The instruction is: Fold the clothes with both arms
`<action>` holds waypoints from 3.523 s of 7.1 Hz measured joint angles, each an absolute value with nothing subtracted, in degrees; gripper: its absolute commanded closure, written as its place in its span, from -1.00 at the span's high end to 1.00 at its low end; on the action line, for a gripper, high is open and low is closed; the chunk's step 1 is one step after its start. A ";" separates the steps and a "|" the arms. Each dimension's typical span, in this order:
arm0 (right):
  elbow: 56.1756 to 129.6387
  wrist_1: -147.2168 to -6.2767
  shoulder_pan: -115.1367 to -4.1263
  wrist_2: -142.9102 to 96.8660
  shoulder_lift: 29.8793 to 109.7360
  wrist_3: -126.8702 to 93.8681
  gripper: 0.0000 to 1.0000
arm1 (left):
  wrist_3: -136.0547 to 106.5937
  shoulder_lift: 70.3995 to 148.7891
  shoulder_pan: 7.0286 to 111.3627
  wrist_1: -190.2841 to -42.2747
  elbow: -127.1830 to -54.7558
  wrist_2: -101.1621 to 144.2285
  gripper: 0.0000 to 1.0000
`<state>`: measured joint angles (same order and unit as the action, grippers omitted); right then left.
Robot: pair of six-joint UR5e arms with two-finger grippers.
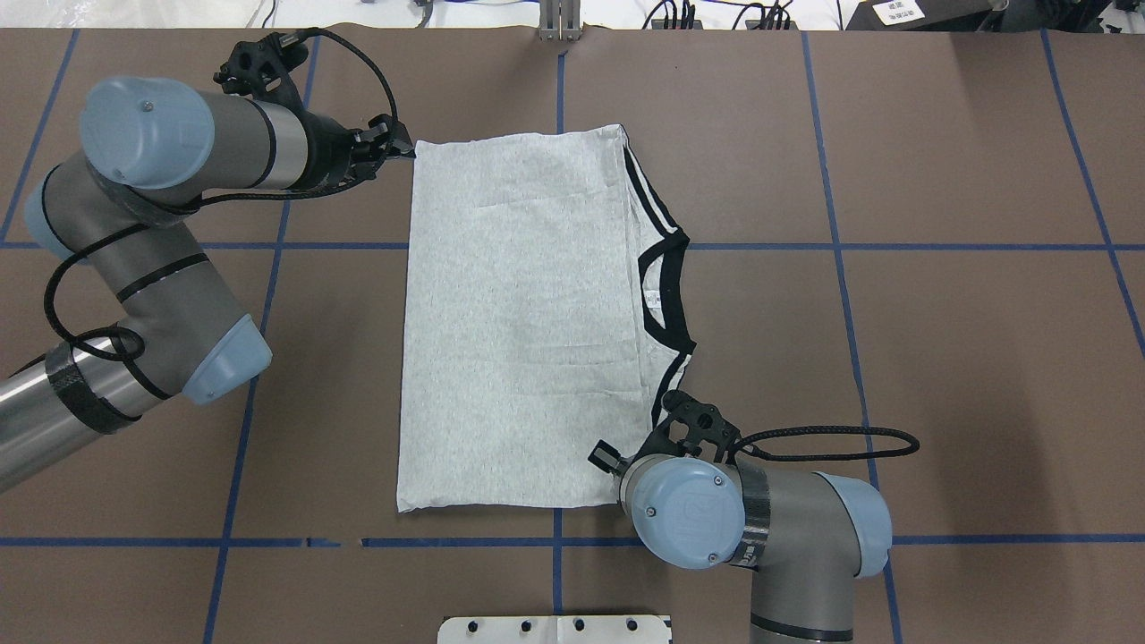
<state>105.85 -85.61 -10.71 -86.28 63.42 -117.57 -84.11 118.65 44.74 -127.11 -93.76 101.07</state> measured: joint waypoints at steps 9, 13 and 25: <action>111.39 -86.19 -11.14 -86.84 65.32 -121.79 -1.00 | -97.97 112.80 37.97 -127.17 -105.28 102.11 0.37; 113.36 -86.30 -8.95 -86.83 66.96 -123.19 -1.00 | -113.66 104.17 21.27 -127.00 -113.32 94.20 0.38; 114.26 -86.31 -8.86 -86.75 67.76 -123.22 -1.00 | -120.82 101.02 7.62 -112.98 -113.44 91.44 -0.20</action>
<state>114.26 -86.31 -8.86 -86.75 67.76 -123.22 -120.82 101.02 7.62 -112.98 -113.44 91.44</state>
